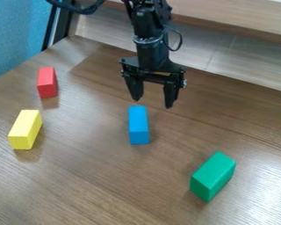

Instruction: Move the blue block to the middle of the table

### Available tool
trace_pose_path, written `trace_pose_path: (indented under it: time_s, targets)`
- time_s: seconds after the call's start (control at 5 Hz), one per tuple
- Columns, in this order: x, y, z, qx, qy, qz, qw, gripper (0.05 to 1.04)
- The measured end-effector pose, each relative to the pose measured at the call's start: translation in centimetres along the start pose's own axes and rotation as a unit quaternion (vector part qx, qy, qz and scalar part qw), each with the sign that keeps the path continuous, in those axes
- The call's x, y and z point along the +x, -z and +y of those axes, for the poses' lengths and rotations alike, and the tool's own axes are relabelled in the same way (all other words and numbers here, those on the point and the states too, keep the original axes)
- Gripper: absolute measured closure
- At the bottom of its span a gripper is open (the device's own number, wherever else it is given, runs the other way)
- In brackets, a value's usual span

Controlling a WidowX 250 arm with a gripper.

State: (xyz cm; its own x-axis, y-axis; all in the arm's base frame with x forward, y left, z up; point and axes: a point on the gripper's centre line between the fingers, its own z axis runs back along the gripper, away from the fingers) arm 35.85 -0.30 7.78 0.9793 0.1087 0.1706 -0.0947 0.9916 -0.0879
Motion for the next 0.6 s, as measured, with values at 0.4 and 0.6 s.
trace_pose_path:
  time_s: [0.4, 0.6]
  targets:
    - [-1.6, -3.1, 2.2, 0.005, -0.022, -0.03, 0.9993, 0.084]
    - [-1.7, -4.5, 4.2, -0.03, -0.062, -0.039, 0.9968, 0.084]
